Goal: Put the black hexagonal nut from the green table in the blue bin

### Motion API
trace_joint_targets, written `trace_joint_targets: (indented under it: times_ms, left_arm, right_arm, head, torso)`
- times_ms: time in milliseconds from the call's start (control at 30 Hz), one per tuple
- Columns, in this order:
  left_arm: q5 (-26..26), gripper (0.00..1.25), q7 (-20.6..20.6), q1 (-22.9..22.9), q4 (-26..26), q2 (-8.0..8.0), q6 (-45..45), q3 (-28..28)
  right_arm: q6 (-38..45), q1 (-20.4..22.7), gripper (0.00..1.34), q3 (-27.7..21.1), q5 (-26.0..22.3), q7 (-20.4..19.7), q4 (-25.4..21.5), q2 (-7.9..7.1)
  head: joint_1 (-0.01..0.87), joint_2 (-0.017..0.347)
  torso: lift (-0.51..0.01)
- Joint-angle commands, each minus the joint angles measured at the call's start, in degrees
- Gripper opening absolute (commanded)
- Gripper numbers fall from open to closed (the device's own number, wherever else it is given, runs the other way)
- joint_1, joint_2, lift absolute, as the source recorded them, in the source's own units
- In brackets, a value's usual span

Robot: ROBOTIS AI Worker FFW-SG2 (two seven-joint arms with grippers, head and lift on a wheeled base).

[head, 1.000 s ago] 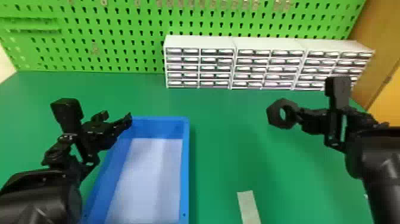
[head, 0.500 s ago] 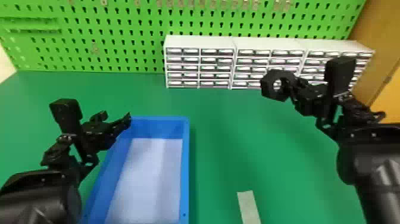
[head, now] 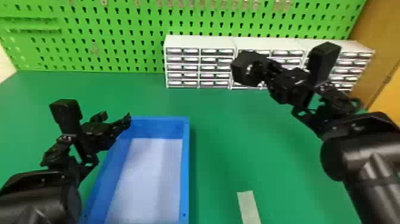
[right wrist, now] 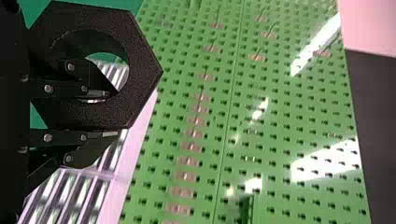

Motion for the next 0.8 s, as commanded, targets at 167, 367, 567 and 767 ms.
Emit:
trace_joint_targets:
  times_ms: [167,367,567,767]
  left_arm:
    - [0.00,0.79,0.03,0.09,0.00,0.00,-0.01,0.09]
    - [0.00,0.79,0.03,0.18,0.00,0.00,0.07,0.09]
    - [-0.09,0.79,0.12,0.09,0.00,-0.09,-0.01,-0.09]
    - [-0.09,0.79,0.29,0.09,0.00,-0.09,-0.01,-0.27]
  right_arm:
    - [0.37,-3.22,0.37,11.60,-12.06,-0.02,3.18,-2.93]
    - [2.04,-5.25,0.37,19.16,-17.86,-0.28,3.98,-4.25]
    - [2.04,-7.00,0.37,26.80,-21.99,-0.37,5.12,-5.13]
    - [2.04,-8.15,0.37,31.46,-24.28,-0.37,5.56,-5.48]
  head:
    - [0.691,0.009]
    - [0.691,0.009]
    - [0.691,0.009]
    - [0.691,0.009]
  torso:
    - [-0.097]
    - [-0.097]
    - [-0.097]
    - [-0.097]
